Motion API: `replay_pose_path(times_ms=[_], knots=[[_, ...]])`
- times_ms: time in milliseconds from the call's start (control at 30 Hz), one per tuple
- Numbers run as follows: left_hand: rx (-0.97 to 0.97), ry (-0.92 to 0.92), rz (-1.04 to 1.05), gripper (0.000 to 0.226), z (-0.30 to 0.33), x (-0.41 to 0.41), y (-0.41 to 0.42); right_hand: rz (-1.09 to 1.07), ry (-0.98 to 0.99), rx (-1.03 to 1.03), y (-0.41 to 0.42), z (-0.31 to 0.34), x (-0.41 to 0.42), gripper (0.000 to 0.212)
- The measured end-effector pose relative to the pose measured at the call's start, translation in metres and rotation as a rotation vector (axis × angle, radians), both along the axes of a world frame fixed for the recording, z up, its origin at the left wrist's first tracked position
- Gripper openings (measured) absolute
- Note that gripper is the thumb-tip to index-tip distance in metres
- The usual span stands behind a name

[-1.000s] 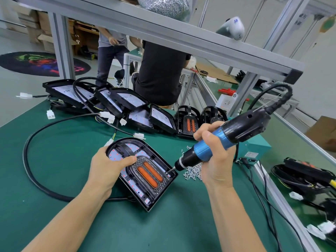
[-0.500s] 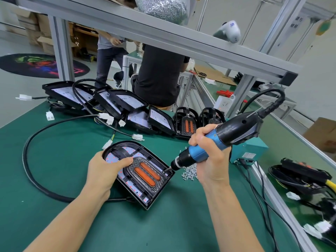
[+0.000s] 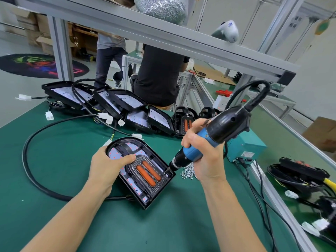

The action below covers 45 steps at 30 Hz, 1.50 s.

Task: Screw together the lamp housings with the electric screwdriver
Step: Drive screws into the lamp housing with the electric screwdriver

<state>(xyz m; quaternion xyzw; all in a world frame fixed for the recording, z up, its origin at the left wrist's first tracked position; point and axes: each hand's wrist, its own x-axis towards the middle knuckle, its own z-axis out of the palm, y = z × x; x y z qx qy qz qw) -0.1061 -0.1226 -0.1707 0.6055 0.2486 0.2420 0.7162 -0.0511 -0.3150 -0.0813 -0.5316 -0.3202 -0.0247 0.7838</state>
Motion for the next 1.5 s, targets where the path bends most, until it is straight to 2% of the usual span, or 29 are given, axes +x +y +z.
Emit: replay_pose_path(times_ms=[233, 433, 500, 600, 700, 767, 900, 1000, 1067, 1133, 1233, 1367, 1500], knots=[[0.012, -0.018, -0.029, 0.033, 0.004, 0.008, -0.006, 0.093, 0.013, -0.08, 0.001, 0.005, 0.002, 0.014], [-0.079, 0.003, -0.004, 0.037, -0.003, 0.004, -0.001, 0.012, 0.071, 0.023, -0.003, -0.001, 0.004, 0.026], [-0.087, 0.003, 0.004, 0.04, -0.005, 0.004, -0.001, 0.014, 0.066, 0.027, -0.004, -0.001, 0.003, 0.024], [-0.117, 0.008, 0.015, 0.03, -0.007, 0.003, 0.0, -0.014, 0.043, 0.036, -0.001, 0.001, 0.0, 0.017], [-0.158, 0.018, 0.039, 0.021, -0.012, -0.002, 0.0, -0.127, 0.116, 0.15, -0.001, 0.003, 0.0, 0.026], [-0.157, 0.016, 0.064, 0.018, -0.016, -0.004, 0.0, -0.185, 0.172, 0.245, -0.006, 0.005, 0.002, 0.025], [-0.146, 0.025, 0.165, 0.042, -0.02, -0.006, -0.007, -0.217, 0.276, 0.392, -0.022, 0.011, 0.007, 0.021], [-0.033, 0.12, 0.255, 0.063, -0.017, -0.008, -0.016, -0.236, 0.298, 0.503, -0.033, 0.016, 0.008, 0.02], [0.129, 0.229, 0.275, 0.079, -0.013, -0.009, -0.018, -0.264, 0.304, 0.529, -0.04, 0.017, 0.007, 0.016], [0.31, 0.322, 0.281, 0.085, -0.011, -0.01, -0.018, -0.282, 0.304, 0.524, -0.047, 0.017, 0.005, 0.01], [0.467, 0.421, 0.28, 0.084, -0.011, -0.014, -0.017, -0.304, 0.301, 0.503, -0.056, 0.015, 0.001, 0.009], [0.585, 0.445, 0.245, 0.075, -0.01, -0.019, -0.017, -0.357, 0.27, 0.459, -0.062, 0.012, -0.002, 0.014], [0.802, 0.331, 0.25, 0.055, 0.009, -0.015, -0.019, -0.44, 0.235, 0.453, -0.067, 0.011, -0.004, 0.013]])
